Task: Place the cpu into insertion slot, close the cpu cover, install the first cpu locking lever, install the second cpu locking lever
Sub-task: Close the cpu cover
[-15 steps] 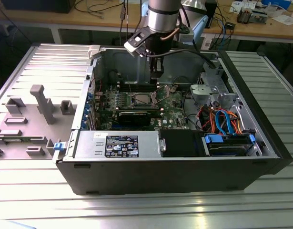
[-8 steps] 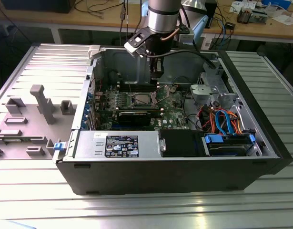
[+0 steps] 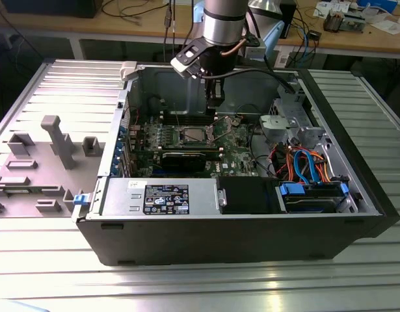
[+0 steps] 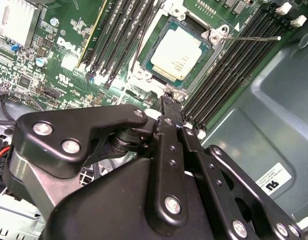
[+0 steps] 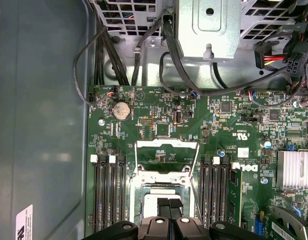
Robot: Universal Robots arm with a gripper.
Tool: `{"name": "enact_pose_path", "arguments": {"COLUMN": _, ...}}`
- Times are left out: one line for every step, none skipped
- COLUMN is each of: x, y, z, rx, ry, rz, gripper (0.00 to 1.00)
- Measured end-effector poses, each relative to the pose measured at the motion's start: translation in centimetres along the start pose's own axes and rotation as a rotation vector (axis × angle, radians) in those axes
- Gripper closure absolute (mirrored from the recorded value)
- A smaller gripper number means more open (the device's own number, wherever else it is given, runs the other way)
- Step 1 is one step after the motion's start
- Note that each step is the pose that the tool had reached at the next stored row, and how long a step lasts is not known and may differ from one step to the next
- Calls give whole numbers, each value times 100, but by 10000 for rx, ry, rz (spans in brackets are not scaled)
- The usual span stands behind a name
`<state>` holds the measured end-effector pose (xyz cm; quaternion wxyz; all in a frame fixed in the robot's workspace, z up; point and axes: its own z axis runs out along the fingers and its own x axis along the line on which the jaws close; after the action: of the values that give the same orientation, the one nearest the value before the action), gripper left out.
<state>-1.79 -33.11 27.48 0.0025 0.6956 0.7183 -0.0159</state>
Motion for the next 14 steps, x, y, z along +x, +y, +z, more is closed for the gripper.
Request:
{"name": "enact_pose_path", "arguments": {"x": 0, "y": 0, "z": 0, "rx": 0, "ry": 0, "rz": 0, "gripper": 89}}
{"name": "enact_pose_path", "arguments": {"x": 0, "y": 2, "z": 0, "rx": 0, "ry": 0, "rz": -1, "gripper": 89}}
{"name": "enact_pose_path", "arguments": {"x": 0, "y": 5, "z": 0, "rx": 0, "ry": 0, "rz": -2, "gripper": 89}}
{"name": "enact_pose_path", "arguments": {"x": 1, "y": 5, "z": 0, "rx": 0, "ry": 0, "rz": -1, "gripper": 89}}
{"name": "enact_pose_path", "arguments": {"x": 1, "y": 5, "z": 0, "rx": 0, "ry": 0, "rz": -1, "gripper": 89}}
{"name": "enact_pose_path", "arguments": {"x": 1, "y": 5, "z": 0, "rx": 1, "ry": -1, "rz": -1, "gripper": 89}}
{"name": "enact_pose_path", "arguments": {"x": 1, "y": 5, "z": 0, "rx": 0, "ry": 0, "rz": -1, "gripper": 89}}
{"name": "enact_pose_path", "arguments": {"x": 1, "y": 5, "z": 0, "rx": 1, "ry": 0, "rz": -1, "gripper": 89}}
{"name": "enact_pose_path", "arguments": {"x": 1, "y": 5, "z": 0, "rx": 0, "ry": 0, "rz": -1, "gripper": 89}}
{"name": "enact_pose_path", "arguments": {"x": 1, "y": 5, "z": 0, "rx": 0, "ry": 0, "rz": -1, "gripper": 89}}
{"name": "enact_pose_path", "arguments": {"x": 1, "y": 5, "z": 0, "rx": 1, "ry": 0, "rz": -1, "gripper": 89}}
{"name": "enact_pose_path", "arguments": {"x": 1, "y": 6, "z": 0, "rx": 0, "ry": 0, "rz": 2, "gripper": 89}}
{"name": "enact_pose_path", "arguments": {"x": 1, "y": 9, "z": 0, "rx": 0, "ry": 0, "rz": 0, "gripper": 89}}
{"name": "enact_pose_path", "arguments": {"x": 1, "y": 14, "z": 0, "rx": 0, "ry": 0, "rz": -1, "gripper": 89}}
